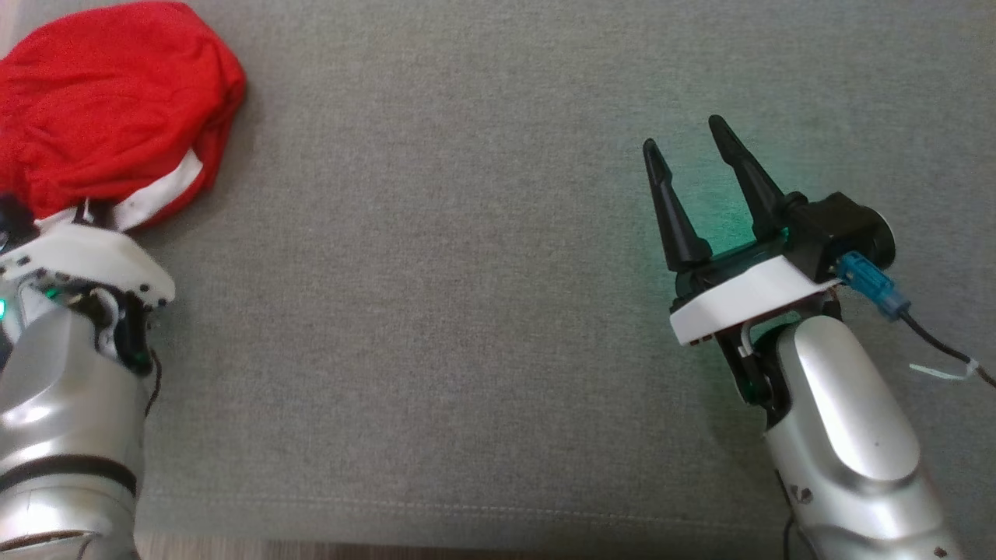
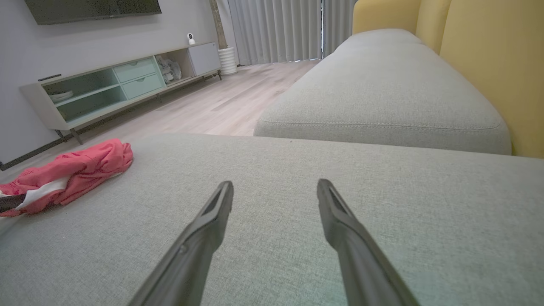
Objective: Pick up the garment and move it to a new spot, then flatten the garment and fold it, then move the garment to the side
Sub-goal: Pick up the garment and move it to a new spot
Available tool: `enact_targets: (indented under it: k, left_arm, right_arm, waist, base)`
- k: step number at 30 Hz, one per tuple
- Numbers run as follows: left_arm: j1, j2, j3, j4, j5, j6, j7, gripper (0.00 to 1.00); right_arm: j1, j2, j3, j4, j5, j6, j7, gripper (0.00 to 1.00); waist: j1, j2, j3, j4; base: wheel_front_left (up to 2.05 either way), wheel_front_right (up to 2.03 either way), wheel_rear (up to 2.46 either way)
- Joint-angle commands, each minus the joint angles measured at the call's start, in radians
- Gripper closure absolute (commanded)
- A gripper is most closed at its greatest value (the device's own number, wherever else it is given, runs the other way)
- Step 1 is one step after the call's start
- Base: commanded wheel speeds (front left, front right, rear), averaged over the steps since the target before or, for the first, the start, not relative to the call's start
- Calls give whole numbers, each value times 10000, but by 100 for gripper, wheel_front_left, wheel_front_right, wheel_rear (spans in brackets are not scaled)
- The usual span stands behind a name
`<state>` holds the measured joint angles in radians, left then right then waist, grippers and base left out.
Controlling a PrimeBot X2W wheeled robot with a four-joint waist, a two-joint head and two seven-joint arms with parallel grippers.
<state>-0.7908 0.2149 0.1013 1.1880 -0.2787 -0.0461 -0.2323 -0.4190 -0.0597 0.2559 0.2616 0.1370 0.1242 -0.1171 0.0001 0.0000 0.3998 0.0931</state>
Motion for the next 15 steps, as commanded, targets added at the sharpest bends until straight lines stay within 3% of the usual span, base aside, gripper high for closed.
enact_targets:
  k: [1,6,15]
  left_arm:
    - [-365,522,41,-354,196,-56,-127,100]
    - [-955,666,-473,-1304,703,-156,-277,100]
    - [-1249,-54,-1372,-3629,1165,-543,-292,100]
  right_arm:
    - [-59,95,175,-263,84,65,-117,0]
    - [5,95,117,33,372,65,-410,0]
    - [80,95,84,817,1060,65,-1007,0]
  waist:
    - [-1,0,-88,-48]
    - [-1,0,-445,-277]
    - [-1,0,-1135,-1366]
  base:
    - [0,0,0]
    - [0,0,0]
    - [0,0,0]
